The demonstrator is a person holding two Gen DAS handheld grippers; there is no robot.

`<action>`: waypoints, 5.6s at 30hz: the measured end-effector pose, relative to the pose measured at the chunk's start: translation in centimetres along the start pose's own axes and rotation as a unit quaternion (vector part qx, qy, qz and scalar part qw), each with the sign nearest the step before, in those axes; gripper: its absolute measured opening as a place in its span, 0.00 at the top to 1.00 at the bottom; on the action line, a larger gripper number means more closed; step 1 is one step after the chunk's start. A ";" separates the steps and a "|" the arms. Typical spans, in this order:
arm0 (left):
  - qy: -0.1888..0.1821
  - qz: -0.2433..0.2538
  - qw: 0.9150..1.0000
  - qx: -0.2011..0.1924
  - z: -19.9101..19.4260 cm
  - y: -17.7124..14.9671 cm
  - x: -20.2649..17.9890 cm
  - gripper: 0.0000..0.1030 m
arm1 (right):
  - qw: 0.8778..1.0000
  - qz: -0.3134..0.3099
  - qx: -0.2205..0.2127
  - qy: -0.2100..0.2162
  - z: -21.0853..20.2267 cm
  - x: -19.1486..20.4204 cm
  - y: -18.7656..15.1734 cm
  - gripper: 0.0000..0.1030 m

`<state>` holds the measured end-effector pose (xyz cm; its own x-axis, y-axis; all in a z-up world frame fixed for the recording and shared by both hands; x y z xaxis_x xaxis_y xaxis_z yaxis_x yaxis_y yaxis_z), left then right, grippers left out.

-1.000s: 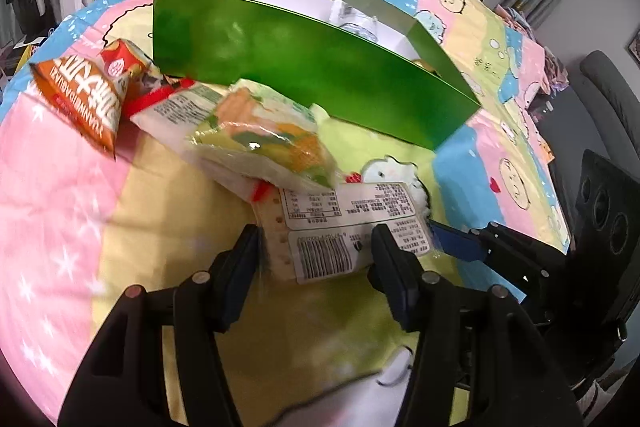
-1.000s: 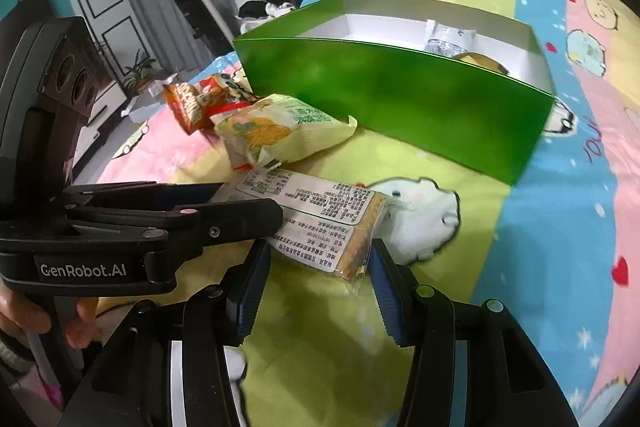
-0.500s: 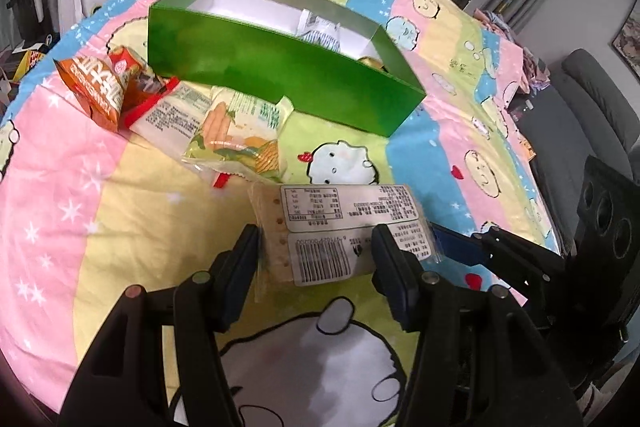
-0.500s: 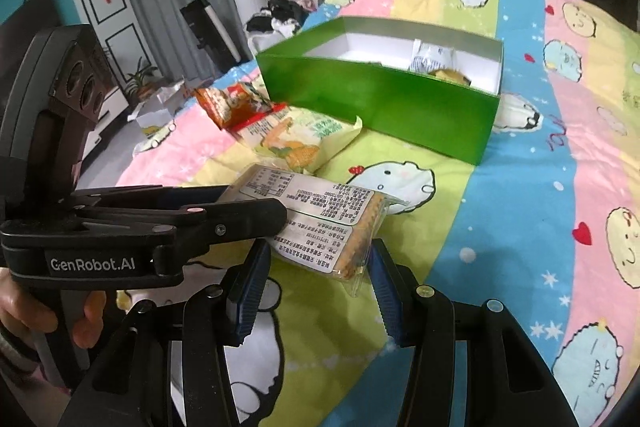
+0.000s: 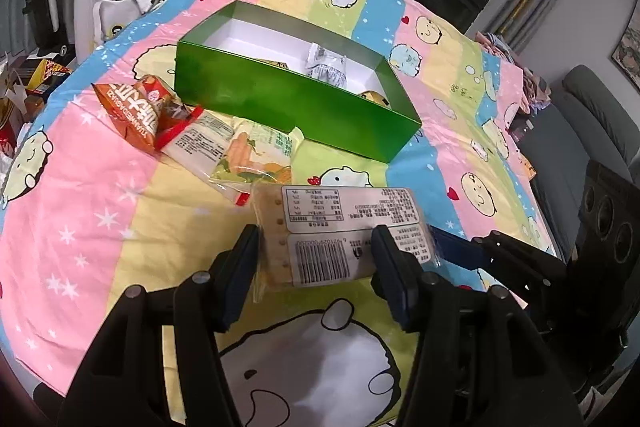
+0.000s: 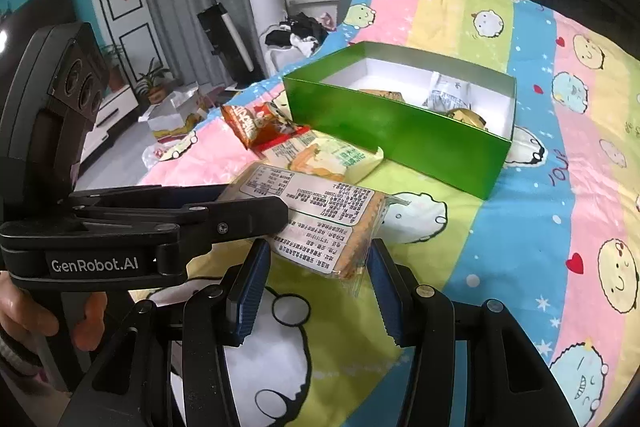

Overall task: Organize snacks
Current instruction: 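Lift the biscuit packet and carry it over the green box, then lower the biscuit packet into the box and open both tools, then withdraw both tools and move toward the yellow-green corn snack bag, then close both tools on the yellow-green corn snack bag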

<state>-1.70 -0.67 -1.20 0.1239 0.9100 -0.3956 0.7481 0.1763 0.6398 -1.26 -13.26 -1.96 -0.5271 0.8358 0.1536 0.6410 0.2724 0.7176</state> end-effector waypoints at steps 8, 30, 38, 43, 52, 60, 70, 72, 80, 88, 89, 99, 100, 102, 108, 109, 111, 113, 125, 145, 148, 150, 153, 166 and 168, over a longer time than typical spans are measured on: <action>-0.007 0.006 1.000 -0.022 -1.2 0.7 -0.4 0.46 | 1.000 -0.008 -0.012 -0.007 -0.7 0.3 0.5 0.49; -0.019 0.032 0.996 -0.076 -2.3 5.0 -1.4 0.46 | 0.998 -0.024 -0.046 -0.021 -1.3 -0.3 3.2 0.49; -0.015 0.030 0.997 -0.076 -1.7 5.4 -0.8 0.46 | 0.999 -0.024 -0.045 -0.019 -0.5 -0.3 3.5 0.49; -0.015 0.029 0.996 -0.077 -1.3 5.8 -0.4 0.46 | 0.998 -0.028 -0.048 -0.021 -0.2 -0.3 4.0 0.49; -0.018 0.026 0.997 -0.077 -0.4 7.1 0.1 0.46 | 0.997 -0.034 -0.060 -0.028 0.2 -0.7 5.4 0.49; -0.017 0.027 0.997 -0.077 1.0 8.8 0.5 0.46 | 0.996 -0.035 -0.070 -0.032 1.5 -2.0 7.0 0.49; -0.018 0.035 0.997 -0.061 4.6 11.9 0.6 0.46 | 0.995 -0.022 -0.085 -0.044 3.5 -4.8 9.3 0.49; -0.019 0.033 0.998 -0.056 5.4 12.4 0.6 0.46 | 0.995 -0.019 -0.086 -0.048 4.0 -5.4 9.7 0.49; -0.013 0.046 0.998 -0.045 8.7 14.7 0.2 0.38 | 0.995 -0.006 -0.074 -0.072 6.5 -8.1 11.0 0.49; -0.001 0.034 0.999 -0.042 8.5 14.8 1.1 0.16 | 0.994 0.037 -0.060 -0.078 6.7 -9.8 9.6 0.49; 0.000 0.032 0.999 -0.044 8.0 14.7 1.4 0.16 | 0.994 0.039 -0.060 -0.078 6.5 -9.8 9.6 0.49; 0.006 -0.017 0.998 -0.061 3.9 13.4 4.7 0.15 | 0.995 0.048 -0.067 -0.064 3.6 -8.7 8.1 0.46; 0.008 -0.019 0.998 -0.061 3.6 13.1 4.9 0.15 | 0.995 0.048 -0.063 -0.062 3.6 -8.4 7.7 0.46; 0.011 -0.022 0.998 -0.057 3.0 12.2 5.2 0.15 | 0.996 0.050 -0.055 -0.057 3.5 -8.0 7.0 0.46; 0.013 -0.027 0.999 -0.026 2.6 9.0 5.9 0.15 | 0.997 0.055 -0.026 -0.042 3.8 -6.9 4.9 0.46; 0.013 -0.027 0.999 -0.021 2.6 8.5 5.9 0.15 | 0.998 0.054 -0.019 -0.040 3.8 -6.5 4.6 0.46; 0.014 -0.028 0.999 -0.012 2.6 7.5 5.9 0.15 | 0.998 0.052 -0.013 -0.038 3.8 -6.1 4.1 0.46; 0.013 -0.030 0.999 -0.003 2.7 6.5 5.8 0.15 | 0.998 0.050 -0.007 -0.035 3.7 -5.4 3.6 0.46; 0.001 -0.035 0.999 0.016 2.0 4.0 5.2 0.15 | 0.999 0.036 0.010 -0.025 3.3 -3.0 2.4 0.46; 0.002 -0.031 0.999 0.018 2.3 2.7 5.9 0.15 | 0.999 0.048 0.019 -0.011 4.1 -2.0 1.4 0.46; -0.005 -0.021 1.000 0.010 2.5 2.6 5.8 0.15 | 0.999 0.048 0.012 -0.007 4.3 -2.1 1.4 0.46; -0.010 -0.018 1.000 0.007 2.7 2.6 5.8 0.15 | 0.999 0.049 0.011 -0.004 4.6 -2.1 1.4 0.46; -0.020 -0.009 1.000 0.005 3.0 2.7 5.5 0.16 | 0.999 0.048 0.015 -0.003 5.2 -2.1 1.5 0.46; -0.021 0.006 1.000 0.020 6.6 4.7 5.6 0.22 | 0.999 0.023 0.035 0.013 8.7 -1.6 3.0 0.46; -0.024 0.011 0.999 0.021 6.9 5.0 5.7 0.27 | 0.999 0.021 0.038 0.014 9.2 -1.6 3.0 0.46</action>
<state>7.20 2.75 -4.82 0.1707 0.8947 -0.4128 0.7715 0.1393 0.6208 6.64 -9.40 -6.25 -0.5139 0.8337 0.2022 0.7022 0.2735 0.6574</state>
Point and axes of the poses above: each gripper's, at about its wrist camera, not at the fingertips, and z roughly the way its jaws point, x to its left, y to its top, the point moved 1 cm from there along z, roughly the way its jaws point, and after that the axes turned 2 degrees about -x, right-handed, at the moved point
